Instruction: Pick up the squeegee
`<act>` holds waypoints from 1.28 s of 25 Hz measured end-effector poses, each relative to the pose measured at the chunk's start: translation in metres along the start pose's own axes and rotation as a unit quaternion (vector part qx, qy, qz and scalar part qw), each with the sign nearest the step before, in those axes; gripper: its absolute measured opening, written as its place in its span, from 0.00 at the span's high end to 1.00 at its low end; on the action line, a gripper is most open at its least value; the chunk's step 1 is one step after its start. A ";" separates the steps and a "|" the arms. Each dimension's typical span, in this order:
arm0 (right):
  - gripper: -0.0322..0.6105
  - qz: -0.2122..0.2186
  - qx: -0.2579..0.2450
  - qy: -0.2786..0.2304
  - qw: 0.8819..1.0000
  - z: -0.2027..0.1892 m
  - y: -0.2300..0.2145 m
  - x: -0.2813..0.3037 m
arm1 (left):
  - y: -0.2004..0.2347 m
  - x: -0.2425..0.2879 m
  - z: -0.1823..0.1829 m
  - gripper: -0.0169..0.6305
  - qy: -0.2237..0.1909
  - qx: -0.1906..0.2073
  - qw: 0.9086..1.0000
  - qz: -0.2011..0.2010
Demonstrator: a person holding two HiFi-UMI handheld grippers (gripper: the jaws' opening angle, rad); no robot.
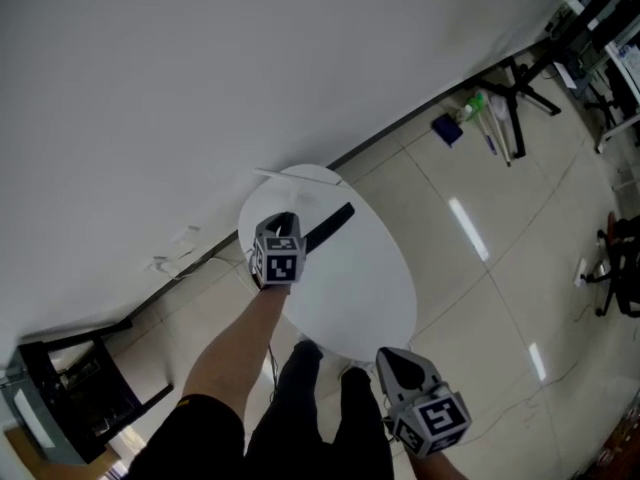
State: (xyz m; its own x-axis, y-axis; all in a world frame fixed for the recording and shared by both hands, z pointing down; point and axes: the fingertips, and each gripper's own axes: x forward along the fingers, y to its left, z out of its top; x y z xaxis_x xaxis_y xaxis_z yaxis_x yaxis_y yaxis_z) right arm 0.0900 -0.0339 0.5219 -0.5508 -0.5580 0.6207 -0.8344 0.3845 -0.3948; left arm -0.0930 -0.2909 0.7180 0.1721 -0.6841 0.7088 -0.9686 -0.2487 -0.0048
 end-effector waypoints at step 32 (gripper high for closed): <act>0.95 0.080 -0.146 -0.089 0.982 0.031 0.145 -0.121 | -0.032 -0.529 0.017 0.83 -0.206 0.000 0.975 -0.082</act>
State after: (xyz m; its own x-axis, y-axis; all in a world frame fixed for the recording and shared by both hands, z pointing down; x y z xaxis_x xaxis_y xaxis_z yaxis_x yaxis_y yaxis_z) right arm 0.0353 0.0672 0.3685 -0.6908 -0.5830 0.4277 -0.7102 0.6580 -0.2502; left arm -0.1504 0.0674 0.3312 0.3826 -0.8523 0.3566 -0.9218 -0.3779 0.0858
